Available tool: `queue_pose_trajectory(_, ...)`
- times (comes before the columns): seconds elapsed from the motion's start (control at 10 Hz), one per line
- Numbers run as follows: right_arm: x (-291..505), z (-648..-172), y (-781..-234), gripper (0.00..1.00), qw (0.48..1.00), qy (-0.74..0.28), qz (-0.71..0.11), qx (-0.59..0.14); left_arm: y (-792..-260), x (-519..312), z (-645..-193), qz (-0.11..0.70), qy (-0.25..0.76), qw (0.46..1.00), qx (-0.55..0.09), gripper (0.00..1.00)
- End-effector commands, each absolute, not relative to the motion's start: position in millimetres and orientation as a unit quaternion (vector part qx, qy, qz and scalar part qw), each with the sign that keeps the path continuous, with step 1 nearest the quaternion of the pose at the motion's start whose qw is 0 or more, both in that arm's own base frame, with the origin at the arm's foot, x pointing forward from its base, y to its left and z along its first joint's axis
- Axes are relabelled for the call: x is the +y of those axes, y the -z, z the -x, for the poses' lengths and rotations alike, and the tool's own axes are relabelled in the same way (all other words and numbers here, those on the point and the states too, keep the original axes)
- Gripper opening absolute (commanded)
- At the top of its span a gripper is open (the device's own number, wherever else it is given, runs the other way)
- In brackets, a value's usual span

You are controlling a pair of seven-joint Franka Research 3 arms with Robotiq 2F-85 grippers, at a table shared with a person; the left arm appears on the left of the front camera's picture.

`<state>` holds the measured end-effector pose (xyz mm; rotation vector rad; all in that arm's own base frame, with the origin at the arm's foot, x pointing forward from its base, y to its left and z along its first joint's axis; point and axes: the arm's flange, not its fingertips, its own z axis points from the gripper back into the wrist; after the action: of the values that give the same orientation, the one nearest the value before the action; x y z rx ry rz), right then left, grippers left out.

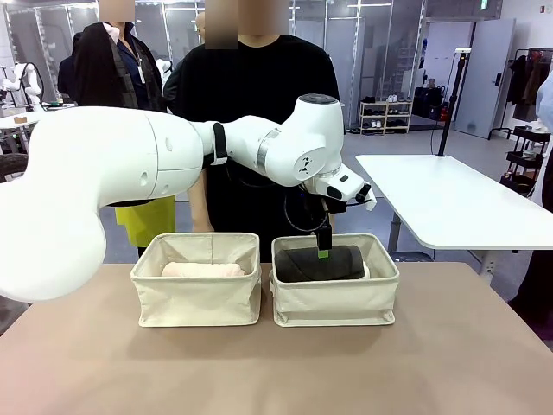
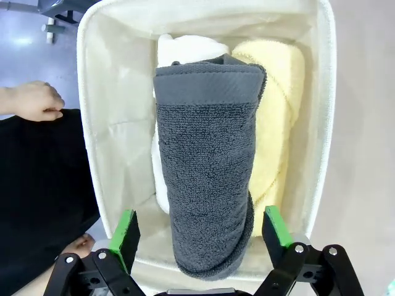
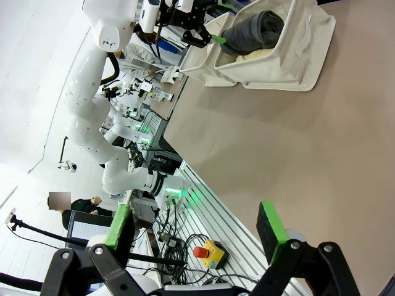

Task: Divide the towels into two baskets.
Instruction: Pick up one hotel-folded towel from the bottom of the table and place it in the Fabric basket indicated by the person.

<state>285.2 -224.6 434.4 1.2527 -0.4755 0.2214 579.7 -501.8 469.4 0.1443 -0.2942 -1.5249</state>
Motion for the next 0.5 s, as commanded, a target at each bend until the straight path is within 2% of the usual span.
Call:
queue_pose_trajectory(0.0,-223,-284,-436,1.00,0.772,-0.105,-0.583,-0.231,-469,-502,-580,-0.065,0.687,0.711,-0.133,1.00)
queue_pose_trajectory(0.4,-223,-284,-436,1.00,0.772,-0.105,-0.583,-0.231,-537,-454,-535,0.040,0.621,0.769,-0.145,1.00)
